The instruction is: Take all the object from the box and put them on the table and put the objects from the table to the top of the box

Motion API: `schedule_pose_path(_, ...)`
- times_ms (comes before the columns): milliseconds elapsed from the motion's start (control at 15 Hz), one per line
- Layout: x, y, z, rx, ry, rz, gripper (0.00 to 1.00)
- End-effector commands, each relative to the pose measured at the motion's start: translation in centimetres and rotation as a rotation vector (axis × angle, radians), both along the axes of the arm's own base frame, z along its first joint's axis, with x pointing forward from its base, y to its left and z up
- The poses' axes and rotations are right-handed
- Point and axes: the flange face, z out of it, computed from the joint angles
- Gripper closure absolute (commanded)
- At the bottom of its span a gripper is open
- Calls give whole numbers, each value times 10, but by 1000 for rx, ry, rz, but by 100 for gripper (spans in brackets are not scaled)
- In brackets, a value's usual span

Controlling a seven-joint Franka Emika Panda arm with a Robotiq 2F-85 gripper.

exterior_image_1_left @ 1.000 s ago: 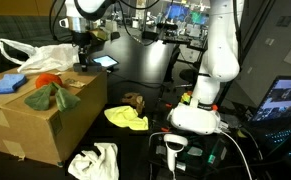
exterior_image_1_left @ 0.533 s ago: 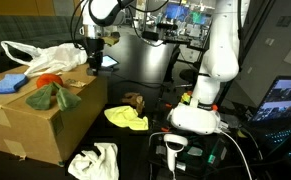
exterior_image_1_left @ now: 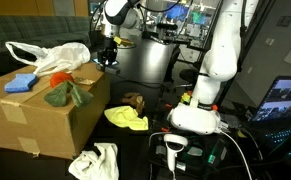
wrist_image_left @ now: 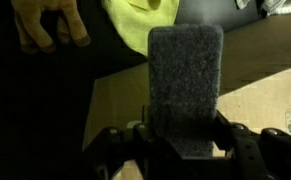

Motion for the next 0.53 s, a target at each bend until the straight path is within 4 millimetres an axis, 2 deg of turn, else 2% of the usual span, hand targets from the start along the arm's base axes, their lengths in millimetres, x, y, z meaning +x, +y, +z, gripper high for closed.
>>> schedule_pose_path(0, -23, -31, 1, 45, -57, -131, 69)
schedule_pose_path(467, -53, -72, 22, 64, -126, -253, 69)
